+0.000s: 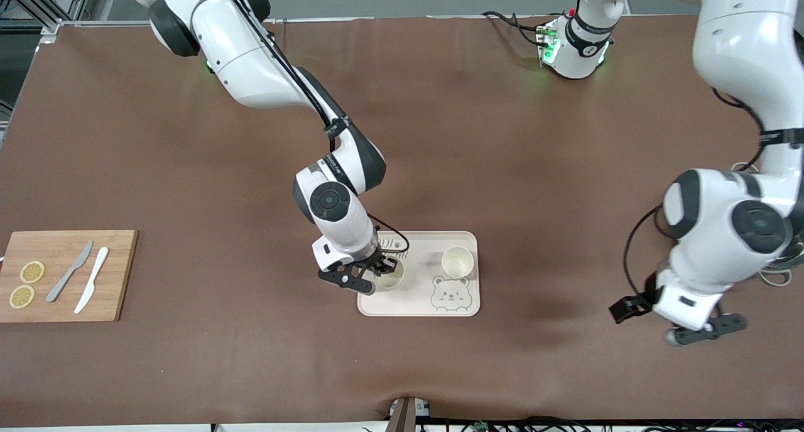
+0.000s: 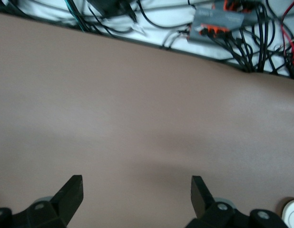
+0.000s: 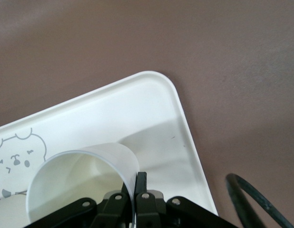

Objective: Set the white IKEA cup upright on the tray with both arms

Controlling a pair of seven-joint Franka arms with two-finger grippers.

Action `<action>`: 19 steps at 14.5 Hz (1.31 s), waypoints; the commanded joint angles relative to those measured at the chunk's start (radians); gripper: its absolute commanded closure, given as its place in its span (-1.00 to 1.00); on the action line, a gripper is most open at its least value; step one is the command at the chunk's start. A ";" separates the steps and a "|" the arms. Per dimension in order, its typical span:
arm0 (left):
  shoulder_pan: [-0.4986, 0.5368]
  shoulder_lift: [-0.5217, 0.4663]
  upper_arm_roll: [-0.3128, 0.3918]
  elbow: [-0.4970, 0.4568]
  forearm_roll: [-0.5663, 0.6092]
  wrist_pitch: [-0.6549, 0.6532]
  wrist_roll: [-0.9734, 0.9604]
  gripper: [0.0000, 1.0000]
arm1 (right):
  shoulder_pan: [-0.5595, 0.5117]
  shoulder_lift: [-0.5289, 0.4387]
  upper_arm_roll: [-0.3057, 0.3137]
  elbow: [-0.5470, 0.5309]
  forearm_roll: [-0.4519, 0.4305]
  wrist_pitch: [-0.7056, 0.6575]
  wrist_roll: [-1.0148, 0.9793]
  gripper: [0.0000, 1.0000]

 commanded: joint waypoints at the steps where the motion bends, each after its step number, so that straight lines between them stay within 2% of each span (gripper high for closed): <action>1: 0.057 -0.066 -0.040 -0.025 -0.020 -0.064 0.072 -1.00 | 0.016 0.026 -0.010 0.032 -0.012 0.011 0.030 1.00; 3: 0.060 -0.115 -0.041 -0.021 -0.026 -0.126 0.074 -1.00 | 0.016 0.029 -0.012 0.032 -0.012 0.012 0.031 1.00; 8: 0.055 -0.262 -0.046 -0.015 -0.084 -0.402 0.074 -1.00 | 0.021 0.032 -0.012 0.027 -0.015 0.023 0.030 1.00; 9: 0.057 -0.285 -0.046 -0.015 -0.099 -0.429 0.074 -1.00 | 0.019 0.032 -0.012 0.027 -0.019 0.023 0.028 0.09; 10: 0.057 -0.305 -0.043 -0.015 -0.115 -0.437 0.072 -1.00 | 0.018 0.031 -0.012 0.027 -0.021 0.023 0.028 -0.68; 11: 0.057 -0.324 -0.040 -0.017 -0.126 -0.437 0.069 -1.00 | 0.018 0.031 -0.012 0.027 -0.029 0.023 0.027 -1.00; 15: 0.025 -0.364 -0.020 -0.020 -0.124 -0.507 0.074 -1.00 | 0.000 -0.023 -0.010 0.026 -0.052 0.000 0.014 -1.00; 16: -0.024 -0.368 0.032 -0.018 -0.126 -0.527 0.077 -1.00 | -0.007 -0.040 -0.010 0.026 -0.053 -0.041 0.008 -1.00; 17: -0.085 -0.391 0.117 -0.018 -0.130 -0.554 0.081 -1.00 | -0.008 -0.070 -0.010 0.026 -0.053 -0.098 -0.013 -1.00; 18: -0.118 -0.408 0.161 -0.018 -0.142 -0.574 0.092 -1.00 | -0.011 -0.119 -0.010 0.026 -0.052 -0.168 -0.036 -1.00; 19: -0.124 -0.411 0.173 -0.018 -0.164 -0.584 0.127 -1.00 | -0.017 -0.168 -0.010 0.026 -0.050 -0.248 -0.050 -1.00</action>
